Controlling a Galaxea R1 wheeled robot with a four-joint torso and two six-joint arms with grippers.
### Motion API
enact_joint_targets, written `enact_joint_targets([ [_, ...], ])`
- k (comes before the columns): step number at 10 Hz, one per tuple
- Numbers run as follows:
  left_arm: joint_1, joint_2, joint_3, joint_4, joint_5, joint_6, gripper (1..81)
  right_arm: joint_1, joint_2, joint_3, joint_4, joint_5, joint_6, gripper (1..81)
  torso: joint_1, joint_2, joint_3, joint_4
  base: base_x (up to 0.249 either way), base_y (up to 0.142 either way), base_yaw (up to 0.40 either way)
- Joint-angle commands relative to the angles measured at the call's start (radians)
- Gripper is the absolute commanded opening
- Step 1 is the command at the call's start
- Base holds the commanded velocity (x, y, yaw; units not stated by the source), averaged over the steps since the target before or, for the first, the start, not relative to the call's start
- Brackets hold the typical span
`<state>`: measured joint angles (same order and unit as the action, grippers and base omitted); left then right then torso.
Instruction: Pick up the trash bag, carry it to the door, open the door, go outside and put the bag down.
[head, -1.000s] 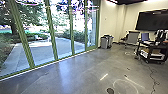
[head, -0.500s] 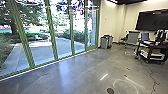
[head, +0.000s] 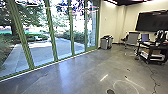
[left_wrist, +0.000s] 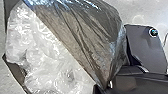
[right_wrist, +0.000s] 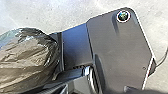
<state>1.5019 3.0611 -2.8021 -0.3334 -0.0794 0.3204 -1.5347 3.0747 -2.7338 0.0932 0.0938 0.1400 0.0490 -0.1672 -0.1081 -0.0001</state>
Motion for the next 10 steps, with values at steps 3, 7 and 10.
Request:
enact_joint_targets([
  [3, -0.065, -0.001, -0.004, 0.005, 0.049, 0.009, 1.0, 0.058, 0.003, -0.001, 0.005, -0.048, -0.002, 81.1, 0.0, 0.0, 0.0, 0.0, 0.123, 0.0, 0.0],
  [7, -0.065, -0.002, -0.004, 0.005, 0.049, 0.009, 1.0, 0.058, 0.003, -0.003, 0.007, -0.048, -0.002, 81.1, 0.0, 0.0, 0.0, 0.0, 0.132, 0.0, 0.0],
  [10, -0.067, -0.001, -0.004, 0.005, 0.047, 0.009, 1.0, 0.058, 0.003, -0.003, 0.007, -0.048, -0.002, 81.1, 0.0, 0.0, 0.0, 0.0, 0.132, 0.0, 0.0],
])
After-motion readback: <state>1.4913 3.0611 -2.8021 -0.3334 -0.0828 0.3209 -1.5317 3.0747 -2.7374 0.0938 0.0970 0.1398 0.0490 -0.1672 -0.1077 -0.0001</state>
